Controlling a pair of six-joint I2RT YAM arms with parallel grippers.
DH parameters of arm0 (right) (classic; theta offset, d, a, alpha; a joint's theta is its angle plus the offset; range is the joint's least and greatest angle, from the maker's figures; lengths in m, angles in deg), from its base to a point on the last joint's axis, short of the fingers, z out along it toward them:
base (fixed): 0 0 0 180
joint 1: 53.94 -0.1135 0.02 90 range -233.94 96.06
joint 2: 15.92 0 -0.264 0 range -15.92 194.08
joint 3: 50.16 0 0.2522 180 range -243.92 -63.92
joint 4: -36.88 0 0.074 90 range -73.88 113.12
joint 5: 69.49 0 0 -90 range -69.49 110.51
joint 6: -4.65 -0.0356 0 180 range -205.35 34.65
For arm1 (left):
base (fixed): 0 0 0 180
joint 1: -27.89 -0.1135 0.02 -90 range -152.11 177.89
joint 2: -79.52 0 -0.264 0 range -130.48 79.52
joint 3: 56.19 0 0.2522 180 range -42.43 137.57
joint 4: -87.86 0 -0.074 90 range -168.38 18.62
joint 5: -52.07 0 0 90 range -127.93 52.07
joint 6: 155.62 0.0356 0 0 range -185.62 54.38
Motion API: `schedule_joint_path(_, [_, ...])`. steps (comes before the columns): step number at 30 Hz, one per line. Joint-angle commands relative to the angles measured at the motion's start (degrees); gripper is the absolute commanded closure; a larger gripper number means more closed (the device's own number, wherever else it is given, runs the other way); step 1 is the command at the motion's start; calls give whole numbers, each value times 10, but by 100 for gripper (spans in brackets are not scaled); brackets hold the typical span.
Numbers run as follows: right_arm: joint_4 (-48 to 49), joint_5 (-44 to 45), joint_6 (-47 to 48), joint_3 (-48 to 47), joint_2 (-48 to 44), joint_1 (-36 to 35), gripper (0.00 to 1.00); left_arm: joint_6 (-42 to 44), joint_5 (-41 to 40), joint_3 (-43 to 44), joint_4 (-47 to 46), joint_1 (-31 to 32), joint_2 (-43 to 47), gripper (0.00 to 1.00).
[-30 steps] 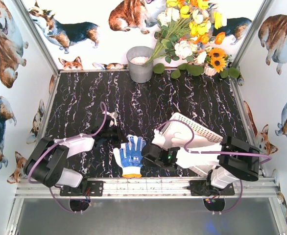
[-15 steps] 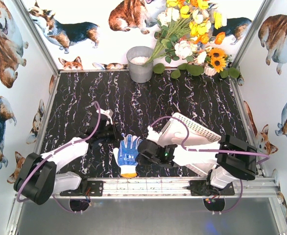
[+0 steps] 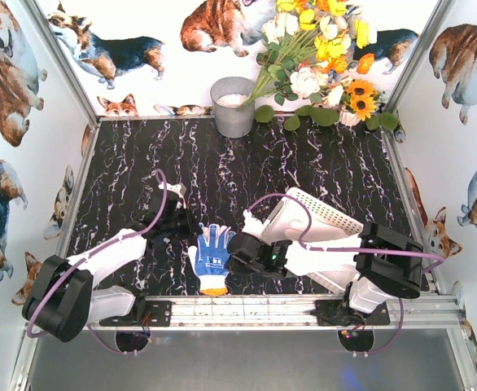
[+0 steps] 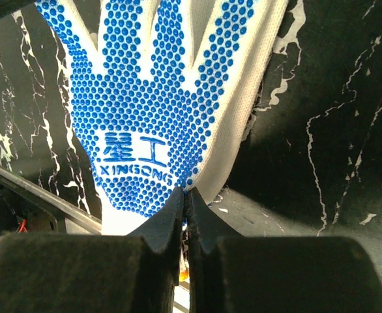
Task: Put the gloves into the storage basket
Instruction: Pair the glove with the glove.
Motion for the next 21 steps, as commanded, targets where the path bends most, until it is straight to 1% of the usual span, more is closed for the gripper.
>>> schedule_joint_path(1, [1,27,10,-21,-14,0,100,7,-6,1,-25,1,-11,100])
schedule_joint_path(13, [-3,37,18,-24,-5,4,100,4,-6,-1,-47,1,-40,99])
schedule_joint_path(15, [-5,38,18,-24,-6,4,100,5,-8,-2,-48,1,-42,97])
schedule_joint_path(17, [-9,40,17,-23,-9,4,100,6,-9,-2,-49,1,-45,92])
schedule_joint_path(18, [-11,41,16,-22,-11,4,98,6,-9,-1,-49,1,-47,89])
schedule_joint_path(21, [-23,42,20,-23,-26,5,80,11,-12,4,-42,1,-45,76])
